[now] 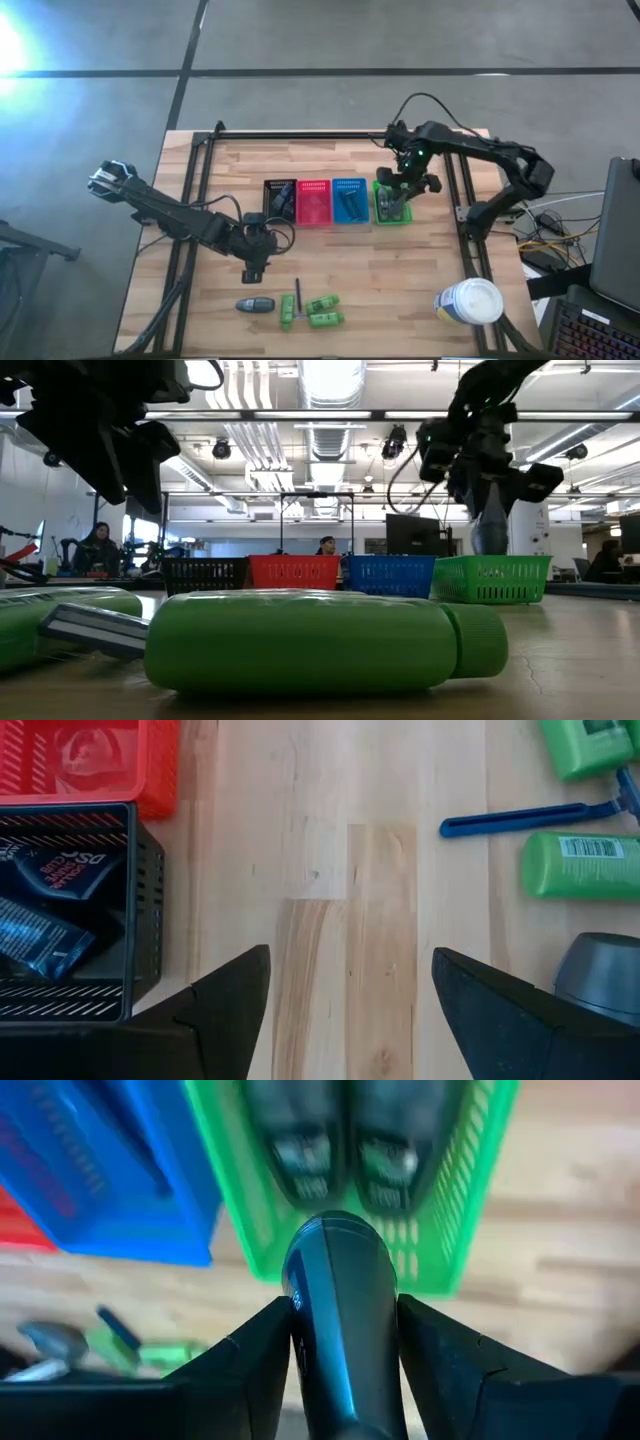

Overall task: Pick & Place Travel size toiletries
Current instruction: Put the black deodorant into the green basket

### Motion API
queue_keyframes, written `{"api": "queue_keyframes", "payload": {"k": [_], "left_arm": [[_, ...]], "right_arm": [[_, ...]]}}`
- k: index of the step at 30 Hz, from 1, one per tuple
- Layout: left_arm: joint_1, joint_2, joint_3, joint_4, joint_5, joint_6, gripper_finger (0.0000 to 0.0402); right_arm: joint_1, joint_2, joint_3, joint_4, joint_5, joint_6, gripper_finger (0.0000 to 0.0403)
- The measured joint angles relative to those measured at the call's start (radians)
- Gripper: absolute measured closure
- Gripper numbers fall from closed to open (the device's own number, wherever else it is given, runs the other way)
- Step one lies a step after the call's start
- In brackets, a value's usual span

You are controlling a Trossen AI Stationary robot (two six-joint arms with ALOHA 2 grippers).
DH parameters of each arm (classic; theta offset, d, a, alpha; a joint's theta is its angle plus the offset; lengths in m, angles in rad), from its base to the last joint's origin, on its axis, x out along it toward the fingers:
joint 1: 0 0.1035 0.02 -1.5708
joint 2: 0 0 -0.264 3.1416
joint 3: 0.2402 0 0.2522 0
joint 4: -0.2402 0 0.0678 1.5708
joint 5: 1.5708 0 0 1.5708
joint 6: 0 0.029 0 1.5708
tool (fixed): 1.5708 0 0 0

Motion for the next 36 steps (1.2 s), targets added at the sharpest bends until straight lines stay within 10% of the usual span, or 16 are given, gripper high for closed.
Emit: {"api": "queue_keyframes", "payload": {"k": [11, 21, 31, 36], "left_arm": [[0.000, 0.000, 0.001, 0.016, -0.033, -0.006, 0.0117], [-0.015, 0.000, 0.001, -0.011, 0.000, 0.039, 0.0117], [-0.208, 0.003, -0.081, 0.123, 0.246, 0.073, 0.0117], [-0.355, 0.012, -0.079, 0.342, 0.155, -0.013, 0.0117]], "right_arm": [[-0.008, 0.232, 0.150, -0.211, 0.049, -0.156, 0.0186], [0.019, 0.141, 0.352, -0.233, 0.298, -0.170, 0.0142], [0.284, -0.033, 0.367, -0.234, 0.454, -0.025, 0.0103], [0.448, -0.041, 0.337, -0.236, 0.550, 0.084, 0.0083]]}}
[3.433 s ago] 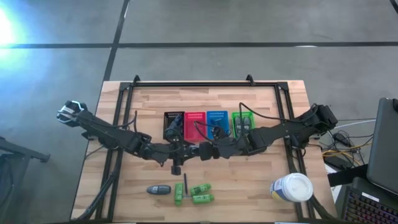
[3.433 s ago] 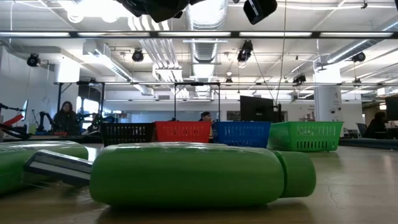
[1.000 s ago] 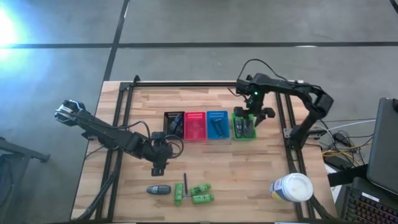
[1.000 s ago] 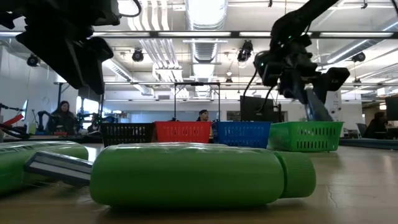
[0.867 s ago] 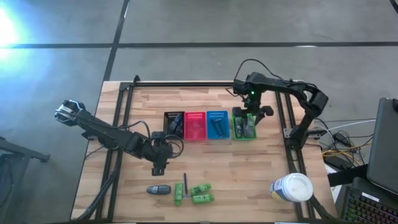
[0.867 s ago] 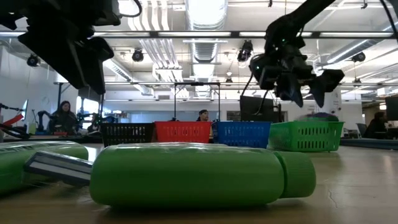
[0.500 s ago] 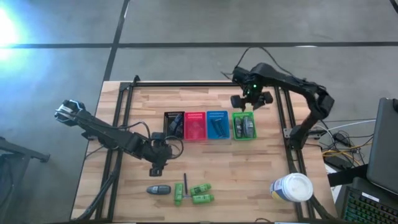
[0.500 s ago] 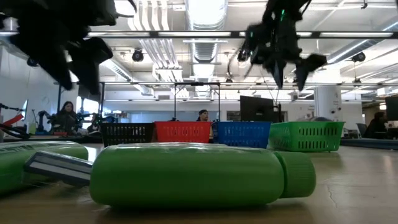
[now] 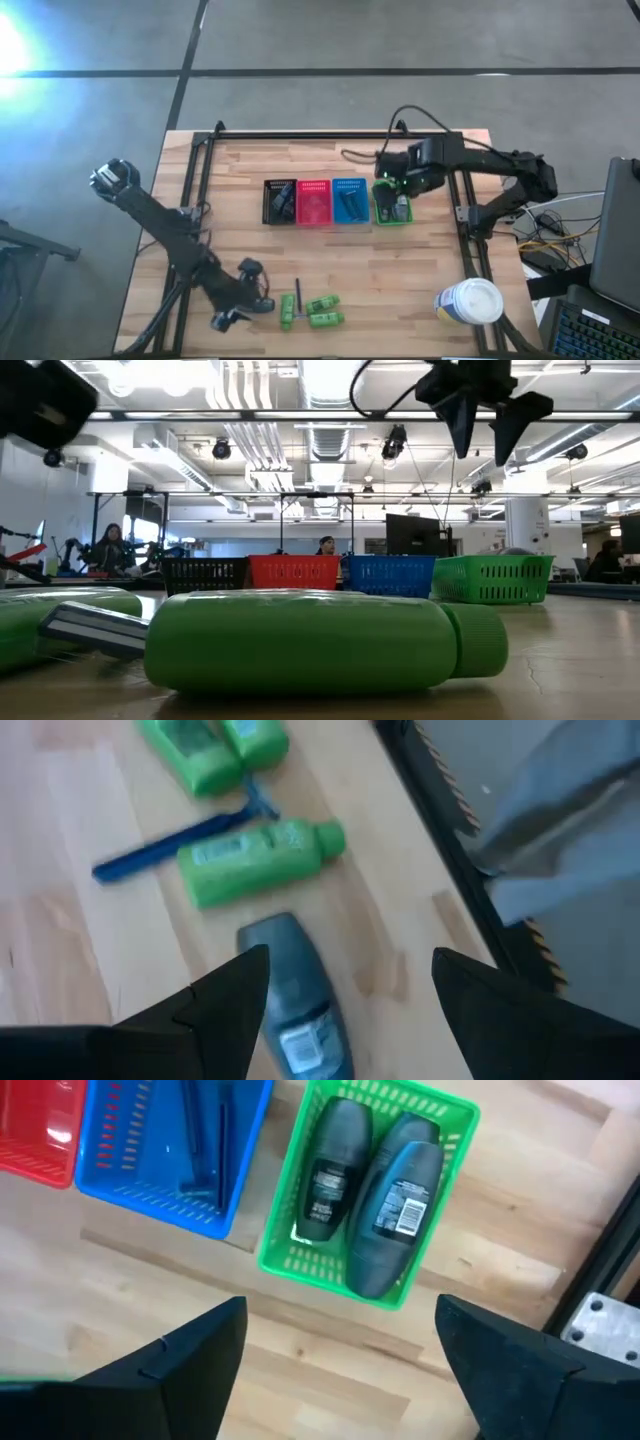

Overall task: Pick & Place Travel size toiletries
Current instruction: Put the black deodorant into the green basket

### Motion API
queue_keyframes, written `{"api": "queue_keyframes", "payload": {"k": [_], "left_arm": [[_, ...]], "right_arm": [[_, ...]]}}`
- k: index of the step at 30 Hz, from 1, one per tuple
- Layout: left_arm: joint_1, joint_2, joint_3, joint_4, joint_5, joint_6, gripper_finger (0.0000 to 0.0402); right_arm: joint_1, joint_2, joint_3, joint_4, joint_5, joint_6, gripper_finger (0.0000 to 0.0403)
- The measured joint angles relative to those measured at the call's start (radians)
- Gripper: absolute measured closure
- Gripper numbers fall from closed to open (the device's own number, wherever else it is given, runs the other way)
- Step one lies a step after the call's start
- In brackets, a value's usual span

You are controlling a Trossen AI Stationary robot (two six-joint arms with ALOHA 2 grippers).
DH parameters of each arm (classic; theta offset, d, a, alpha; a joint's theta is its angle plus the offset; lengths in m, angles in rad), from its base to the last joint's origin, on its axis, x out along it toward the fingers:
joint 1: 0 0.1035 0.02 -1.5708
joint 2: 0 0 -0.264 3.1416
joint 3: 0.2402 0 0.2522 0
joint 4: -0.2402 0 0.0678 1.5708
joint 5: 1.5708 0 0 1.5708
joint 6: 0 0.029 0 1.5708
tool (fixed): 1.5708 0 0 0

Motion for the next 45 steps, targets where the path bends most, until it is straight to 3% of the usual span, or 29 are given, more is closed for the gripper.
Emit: {"api": "queue_keyframes", "payload": {"k": [3, 10, 17, 23, 29, 36, 40, 45], "left_arm": [[-0.040, 0.036, 0.001, -0.004, -0.098, -0.079, 0.0116], [-0.047, 0.165, -0.001, -0.044, -0.092, -0.345, 0.0087], [-0.067, 0.250, 0.026, -0.046, -0.124, -0.394, 0.0049], [-0.103, 0.312, 0.020, -0.080, -0.146, -0.492, 0.0048], [-0.114, 0.335, 0.019, -0.087, -0.179, -0.488, 0.0085], [-0.115, 0.332, 0.017, -0.088, -0.212, -0.466, 0.0200], [-0.102, 0.289, 0.012, -0.096, -0.255, -0.456, 0.0203], [-0.031, 0.138, 0.014, -0.115, -0.440, -0.419, 0.0203]], "right_arm": [[0.069, 0.009, -0.005, 0.001, 0.058, 0.052, 0.0070], [0.146, 0.017, -0.019, 0.019, 0.108, 0.113, 0.0045], [0.170, 0.017, -0.039, 0.026, 0.108, 0.139, 0.0041], [0.181, 0.017, -0.053, 0.030, 0.108, 0.141, 0.0049], [0.192, 0.017, -0.055, 0.102, 0.101, 0.145, 0.0062], [0.226, 0.017, -0.055, 0.336, 0.015, 0.165, 0.0079], [0.249, 0.017, -0.055, 0.481, -0.031, 0.199, 0.0090], [0.283, 0.017, -0.080, 0.665, -0.057, 0.267, 0.0101]]}}
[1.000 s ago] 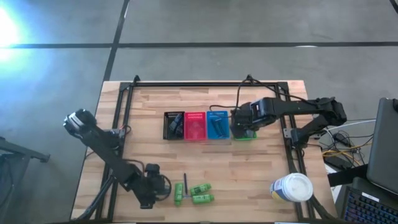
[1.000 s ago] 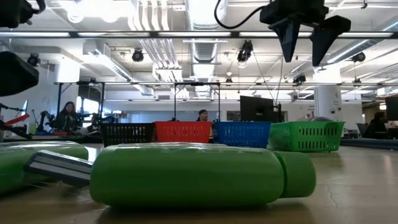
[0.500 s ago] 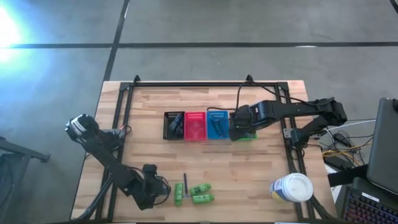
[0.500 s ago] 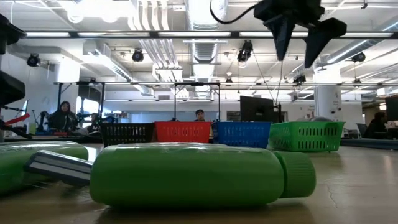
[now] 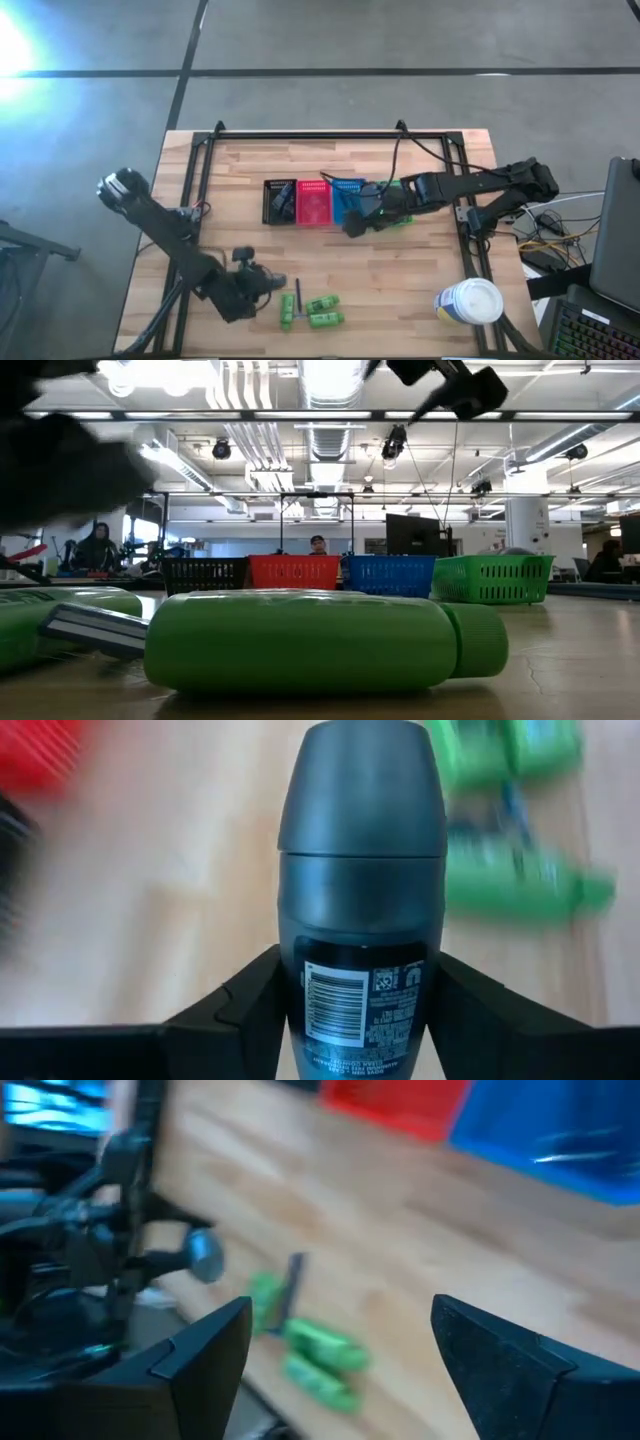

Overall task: Pick & Place Travel size toiletries
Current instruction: Put the black deodorant into the green basket

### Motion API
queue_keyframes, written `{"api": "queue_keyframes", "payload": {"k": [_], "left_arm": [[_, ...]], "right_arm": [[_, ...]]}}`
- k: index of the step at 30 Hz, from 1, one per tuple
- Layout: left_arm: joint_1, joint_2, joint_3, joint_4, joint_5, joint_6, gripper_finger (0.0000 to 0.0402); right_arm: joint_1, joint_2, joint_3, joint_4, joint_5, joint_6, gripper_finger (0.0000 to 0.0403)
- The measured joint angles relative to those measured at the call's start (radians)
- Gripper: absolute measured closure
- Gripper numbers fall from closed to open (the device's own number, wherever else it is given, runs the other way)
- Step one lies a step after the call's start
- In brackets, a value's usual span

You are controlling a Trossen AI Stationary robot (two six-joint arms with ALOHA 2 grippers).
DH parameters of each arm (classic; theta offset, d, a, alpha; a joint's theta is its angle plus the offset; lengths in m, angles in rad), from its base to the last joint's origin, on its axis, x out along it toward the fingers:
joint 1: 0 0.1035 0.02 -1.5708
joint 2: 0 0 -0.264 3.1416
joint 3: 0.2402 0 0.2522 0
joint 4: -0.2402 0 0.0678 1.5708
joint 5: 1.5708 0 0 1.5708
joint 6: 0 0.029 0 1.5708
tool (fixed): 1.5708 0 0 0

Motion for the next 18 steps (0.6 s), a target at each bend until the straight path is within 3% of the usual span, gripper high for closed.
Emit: {"api": "queue_keyframes", "payload": {"k": [3, 8, 13, 18], "left_arm": [[0.088, -0.083, 0.000, 0.038, -0.065, 0.154, 0.0203], [0.267, -0.143, 0.011, 0.143, -0.039, 0.433, 0.0203], [0.417, -0.129, 0.049, 0.189, 0.071, 0.608, 0.0203], [0.467, -0.092, 0.087, 0.193, 0.142, 0.709, 0.0203]], "right_arm": [[0.023, 0.004, -0.044, 0.168, -0.018, 0.038, 0.0107], [0.051, 0.051, -0.082, 0.362, -0.021, 0.051, 0.0110], [0.073, 0.101, -0.060, 0.358, -0.021, 0.064, 0.0096], [0.088, 0.108, -0.043, 0.358, 0.054, 0.067, 0.0073]]}}
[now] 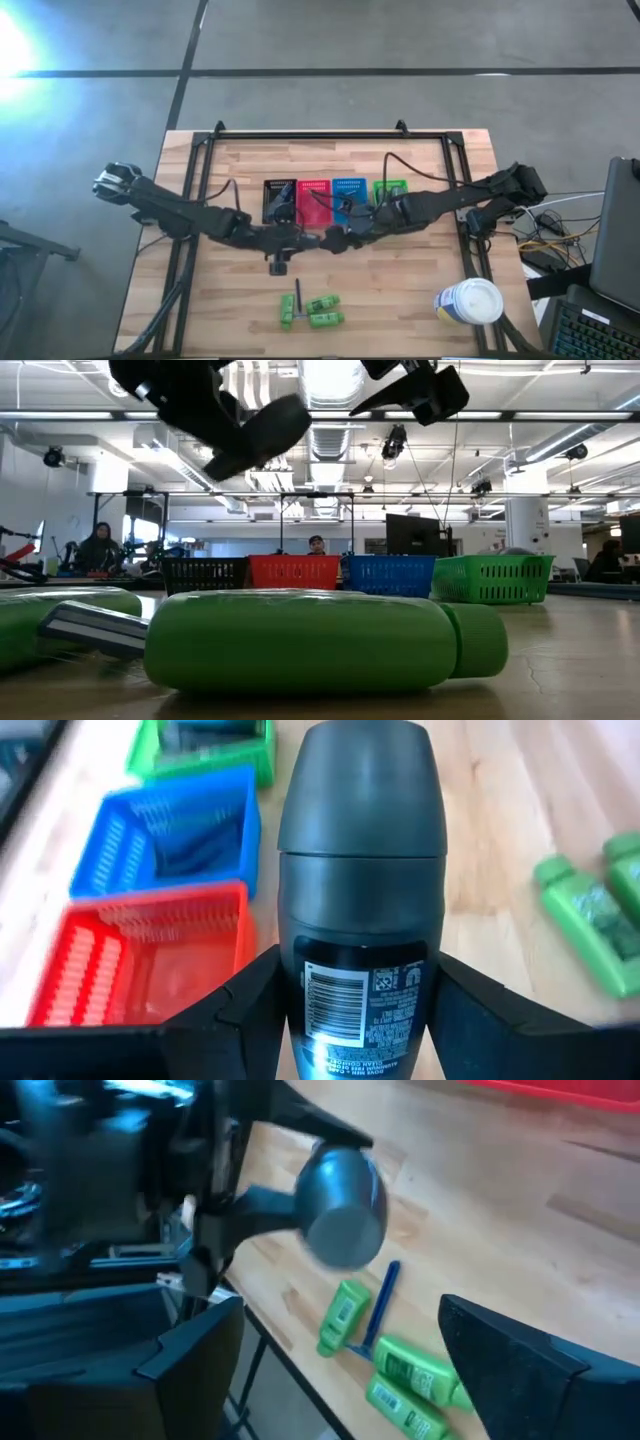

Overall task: Pick & Place Travel size toiletries
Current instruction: Put the black deodorant into the green basket

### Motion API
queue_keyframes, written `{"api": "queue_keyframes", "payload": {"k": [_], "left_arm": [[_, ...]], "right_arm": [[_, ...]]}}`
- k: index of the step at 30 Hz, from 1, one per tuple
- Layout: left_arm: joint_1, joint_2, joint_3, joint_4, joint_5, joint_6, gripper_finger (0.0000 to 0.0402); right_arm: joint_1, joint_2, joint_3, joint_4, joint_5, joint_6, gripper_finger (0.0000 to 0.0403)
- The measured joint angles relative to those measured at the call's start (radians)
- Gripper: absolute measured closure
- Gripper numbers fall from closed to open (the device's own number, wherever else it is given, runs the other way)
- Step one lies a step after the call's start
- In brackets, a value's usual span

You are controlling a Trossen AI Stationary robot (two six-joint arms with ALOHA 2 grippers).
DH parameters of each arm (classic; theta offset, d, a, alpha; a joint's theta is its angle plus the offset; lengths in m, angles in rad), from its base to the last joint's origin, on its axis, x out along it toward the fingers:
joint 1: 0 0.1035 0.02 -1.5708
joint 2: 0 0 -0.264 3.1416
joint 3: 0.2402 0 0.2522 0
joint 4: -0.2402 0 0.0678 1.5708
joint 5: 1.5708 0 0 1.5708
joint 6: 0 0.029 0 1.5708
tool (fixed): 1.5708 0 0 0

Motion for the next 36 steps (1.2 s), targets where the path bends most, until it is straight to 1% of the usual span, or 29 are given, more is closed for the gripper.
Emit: {"api": "queue_keyframes", "payload": {"k": [7, 11, 13, 15, 22, 27, 36], "left_arm": [[0.003, 0.041, 0.065, 0.043, 0.007, 0.052, 0.0203], [0.005, 0.075, 0.097, 0.043, 0.008, 0.078, 0.0203], [0.006, 0.088, 0.109, 0.042, 0.008, 0.090, 0.0203], [0.006, 0.092, 0.117, 0.044, 0.008, 0.091, 0.0203], [0.013, 0.095, 0.119, 0.043, 0.008, 0.087, 0.0203], [0.015, 0.095, 0.119, 0.050, 0.008, 0.086, 0.0203], [0.016, 0.096, 0.119, 0.069, 0.008, 0.085, 0.0203]], "right_arm": [[0.000, 0.032, -0.002, 0.020, 0.002, 0.030, 0.0046], [0.000, 0.043, -0.002, 0.079, 0.003, 0.034, 0.0040], [0.000, 0.046, -0.002, 0.082, 0.018, 0.035, 0.0040], [-0.001, 0.049, -0.003, 0.075, 0.020, 0.034, 0.0047], [0.007, 0.051, -0.003, 0.073, 0.003, 0.042, 0.0090], [0.006, 0.052, -0.003, 0.071, -0.001, 0.050, 0.0114], [0.006, 0.052, -0.010, 0.067, -0.007, 0.068, 0.0123]]}}
